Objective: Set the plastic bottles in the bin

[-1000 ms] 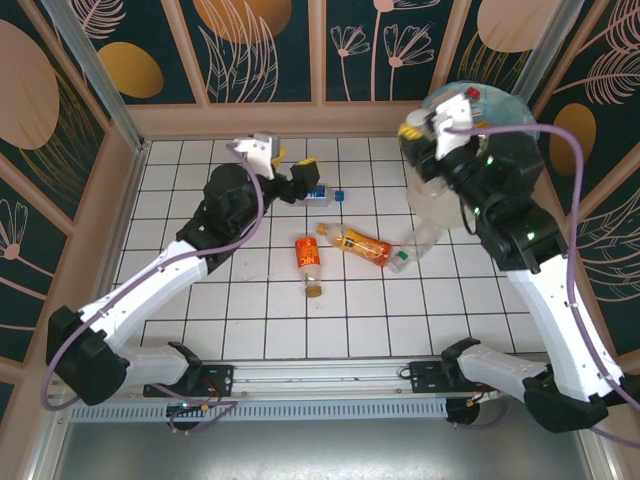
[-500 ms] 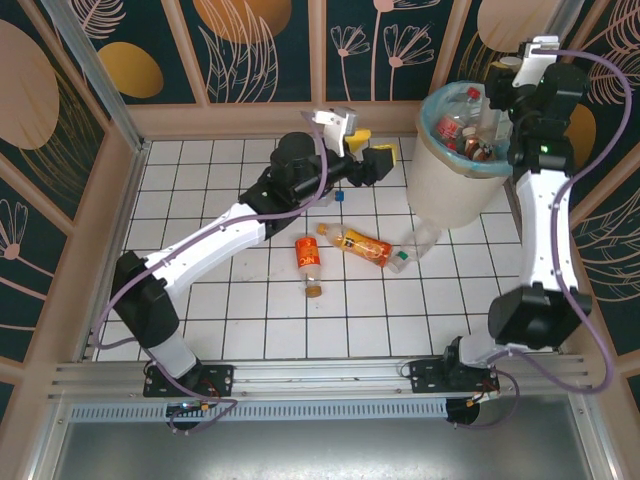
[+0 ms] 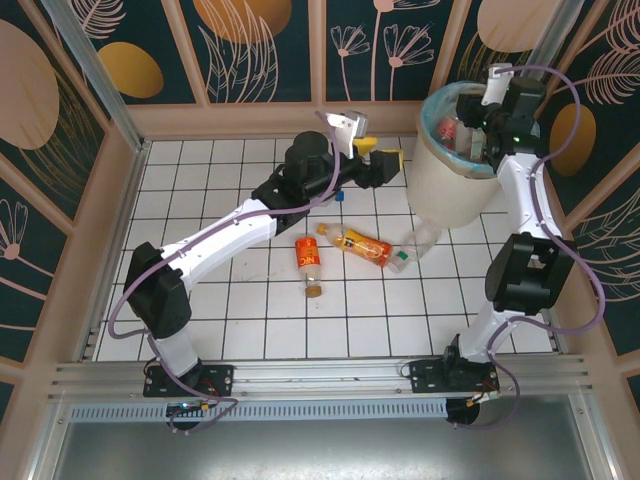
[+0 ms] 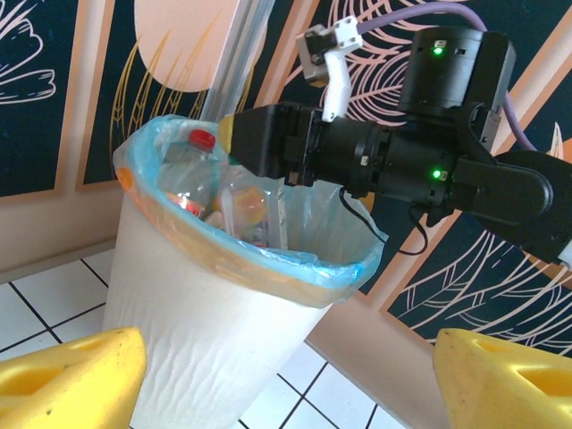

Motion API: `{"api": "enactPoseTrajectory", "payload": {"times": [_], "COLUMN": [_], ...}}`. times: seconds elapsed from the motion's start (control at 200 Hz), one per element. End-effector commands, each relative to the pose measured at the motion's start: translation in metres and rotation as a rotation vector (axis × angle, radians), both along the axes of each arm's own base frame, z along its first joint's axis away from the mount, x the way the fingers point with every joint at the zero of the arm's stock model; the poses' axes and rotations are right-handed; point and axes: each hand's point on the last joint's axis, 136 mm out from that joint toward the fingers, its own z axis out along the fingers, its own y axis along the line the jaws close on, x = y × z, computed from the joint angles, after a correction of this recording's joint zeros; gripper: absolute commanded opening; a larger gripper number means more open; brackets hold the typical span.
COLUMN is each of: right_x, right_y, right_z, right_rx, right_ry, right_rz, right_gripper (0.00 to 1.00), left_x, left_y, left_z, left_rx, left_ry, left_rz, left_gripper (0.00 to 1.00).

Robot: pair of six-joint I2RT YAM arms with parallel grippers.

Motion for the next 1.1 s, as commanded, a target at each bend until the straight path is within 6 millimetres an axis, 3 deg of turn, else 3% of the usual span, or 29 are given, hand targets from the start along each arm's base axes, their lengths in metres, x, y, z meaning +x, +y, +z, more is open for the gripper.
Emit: {"api": "enactPoseTrajectory", "payload": {"times": [0.0,0.16,0.27,0.36,0.54,0.751,0.851,0.866,0.926,1.096], "right_x": [0.0,0.002,0.004,0.004,0.0,-0.022,-0.038,-0.04,-0.051,-0.099], "right_y": [-0.01,0.005,0.02,0.03,0.04,0.061,0.079,0.082,0.098,0.155], "right_z": [-0.054,-0.087,-0.086,-0.065,-0.003,0.059,0.077,0.078,0.084,0.09], "right_rx": [-0.064,-0.105,-0.099,-0.096,-0.101,-0.104,-0.087,-0.084,-0.077,-0.05], "right_ry": [0.153,0.254,0.277,0.231,0.124,0.001,-0.036,-0.04,-0.056,-0.09], "right_rz": [-0.036,0.026,0.065,0.072,0.048,0.053,0.085,0.092,0.124,0.262], "right_gripper": [0.31,0.4,0.49,0.54,0.61,0.64,0.58,0.56,0.52,0.52], "left_x": [0.003,0.006,0.008,0.008,0.01,0.008,0.009,0.004,0.003,-0.001], "left_y": [0.001,-0.001,-0.001,-0.001,0.002,0.015,0.021,0.027,0.034,0.056], "left_z": [-0.013,-0.019,-0.021,-0.022,-0.019,-0.009,-0.012,0.0,0.005,0.009], "left_rx": [0.016,0.024,0.023,0.023,0.032,0.041,0.06,0.045,0.046,0.071], "left_ry": [0.026,0.039,0.044,0.046,0.035,0.012,0.006,-0.011,-0.02,-0.031], "left_rz": [0.019,0.024,0.031,0.032,0.053,0.097,0.125,0.13,0.152,0.224], "left_gripper": [0.84,0.84,0.84,0.84,0.85,0.86,0.86,0.86,0.86,0.87]}}
